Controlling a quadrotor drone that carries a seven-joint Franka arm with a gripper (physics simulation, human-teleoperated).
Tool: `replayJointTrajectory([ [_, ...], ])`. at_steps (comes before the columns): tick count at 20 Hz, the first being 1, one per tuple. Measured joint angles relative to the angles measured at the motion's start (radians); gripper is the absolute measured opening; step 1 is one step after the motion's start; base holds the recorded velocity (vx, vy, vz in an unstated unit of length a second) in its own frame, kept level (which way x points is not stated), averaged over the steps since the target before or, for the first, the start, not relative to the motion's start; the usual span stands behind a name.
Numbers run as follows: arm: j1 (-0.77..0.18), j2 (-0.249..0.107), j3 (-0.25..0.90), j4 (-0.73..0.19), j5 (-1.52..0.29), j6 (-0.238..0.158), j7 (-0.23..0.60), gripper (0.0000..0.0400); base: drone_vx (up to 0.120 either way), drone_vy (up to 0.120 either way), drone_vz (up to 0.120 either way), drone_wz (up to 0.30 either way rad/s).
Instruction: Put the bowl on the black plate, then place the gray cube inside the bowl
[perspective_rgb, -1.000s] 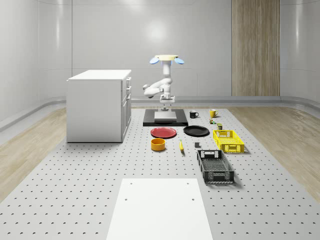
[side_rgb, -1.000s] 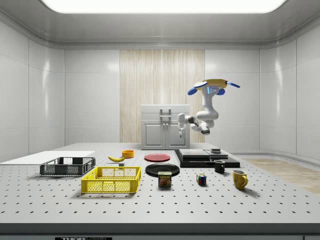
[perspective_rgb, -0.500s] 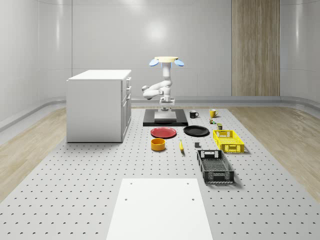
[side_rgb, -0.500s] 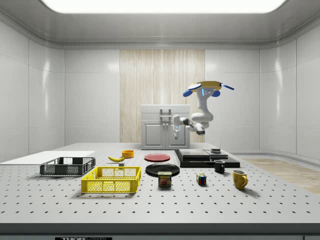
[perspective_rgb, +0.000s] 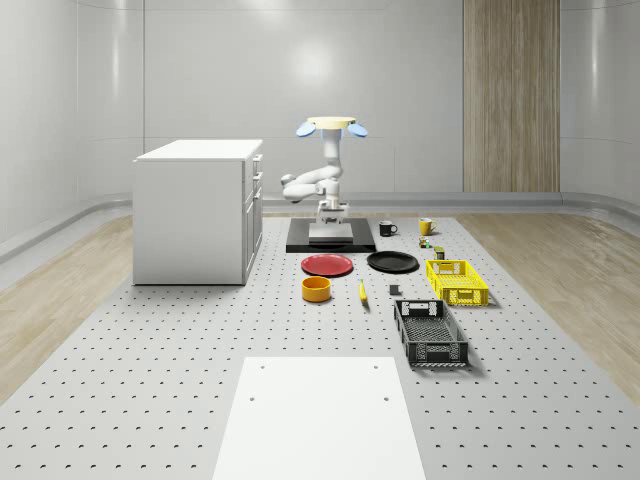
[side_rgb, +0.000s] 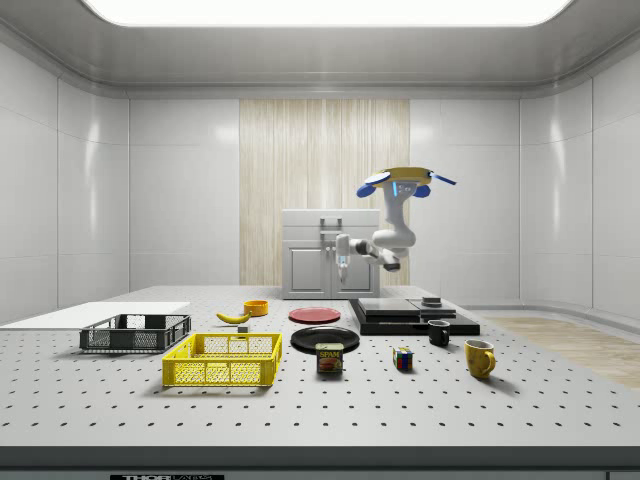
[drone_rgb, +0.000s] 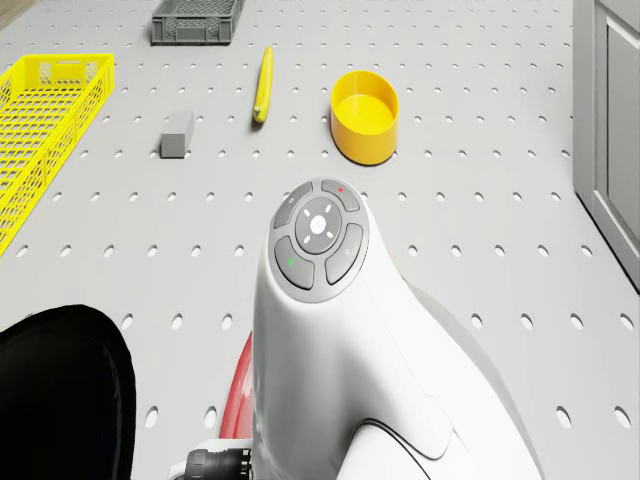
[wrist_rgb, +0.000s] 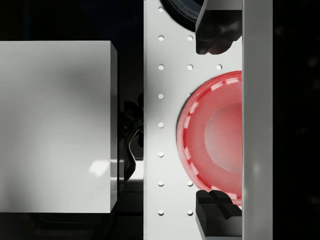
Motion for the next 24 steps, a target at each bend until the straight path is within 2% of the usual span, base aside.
replayJointTrajectory([
  [8,-0.01,-0.035,0.009,0.002,0.017,0.032,0.01,0.04,0.12,-0.005,-0.095,0.0],
  [16,-0.019,-0.067,0.017,0.004,0.033,0.062,0.018,0.04,0.12,0.0,0.0,0.0],
  [19,-0.022,-0.078,0.02,0.005,0.038,0.072,0.021,0.04,0.12,-0.12,0.0,0.0],
  [24,-0.027,-0.096,0.024,0.006,0.046,0.089,0.025,0.04,0.12,0.0,-0.104,0.0],
])
